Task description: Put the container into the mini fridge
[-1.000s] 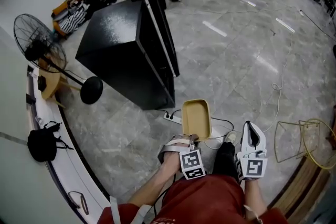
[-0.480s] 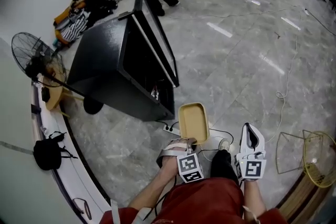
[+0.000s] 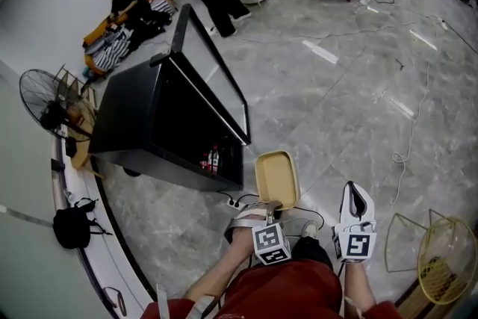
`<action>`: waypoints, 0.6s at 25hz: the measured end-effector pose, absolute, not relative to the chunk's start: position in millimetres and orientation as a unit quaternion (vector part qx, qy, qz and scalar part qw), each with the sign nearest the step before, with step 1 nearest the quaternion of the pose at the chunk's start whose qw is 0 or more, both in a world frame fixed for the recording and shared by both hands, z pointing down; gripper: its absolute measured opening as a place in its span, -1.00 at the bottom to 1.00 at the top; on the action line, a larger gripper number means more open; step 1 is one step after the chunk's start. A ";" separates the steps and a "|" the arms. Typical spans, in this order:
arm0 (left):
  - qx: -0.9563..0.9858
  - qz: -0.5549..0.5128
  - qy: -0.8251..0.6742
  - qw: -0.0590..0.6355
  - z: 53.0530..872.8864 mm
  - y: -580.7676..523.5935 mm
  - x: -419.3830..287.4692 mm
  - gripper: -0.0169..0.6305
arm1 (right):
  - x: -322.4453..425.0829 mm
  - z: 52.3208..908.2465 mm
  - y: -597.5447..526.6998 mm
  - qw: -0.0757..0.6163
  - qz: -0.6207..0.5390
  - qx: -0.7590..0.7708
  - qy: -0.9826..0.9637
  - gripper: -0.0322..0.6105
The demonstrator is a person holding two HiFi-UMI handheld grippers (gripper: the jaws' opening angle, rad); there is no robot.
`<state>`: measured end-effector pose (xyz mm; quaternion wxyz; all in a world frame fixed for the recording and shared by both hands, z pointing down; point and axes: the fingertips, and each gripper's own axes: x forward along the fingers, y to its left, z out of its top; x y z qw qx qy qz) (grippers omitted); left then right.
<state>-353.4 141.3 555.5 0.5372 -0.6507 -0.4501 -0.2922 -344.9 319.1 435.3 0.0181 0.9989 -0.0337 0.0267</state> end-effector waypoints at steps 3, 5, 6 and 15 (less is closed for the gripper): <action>-0.655 -0.296 -0.447 0.533 553.2 169.6 -335.4 -0.89 | -327.3 441.2 350.3 0.013 0.026 0.999 -0.033 -0.90; -0.655 -0.295 -0.442 0.537 550.5 184.1 -324.2 -0.89 | -316.4 440.7 364.0 0.010 0.025 0.999 -0.040 -0.90; -0.653 -0.293 -0.439 0.543 548.9 190.2 -317.8 -0.89 | -310.4 439.2 368.6 0.009 0.023 0.999 -0.045 -0.90; -0.659 -0.299 -0.419 0.548 541.6 211.8 -276.4 -0.89 | -279.4 438.6 395.9 0.003 0.014 0.998 -0.055 -0.90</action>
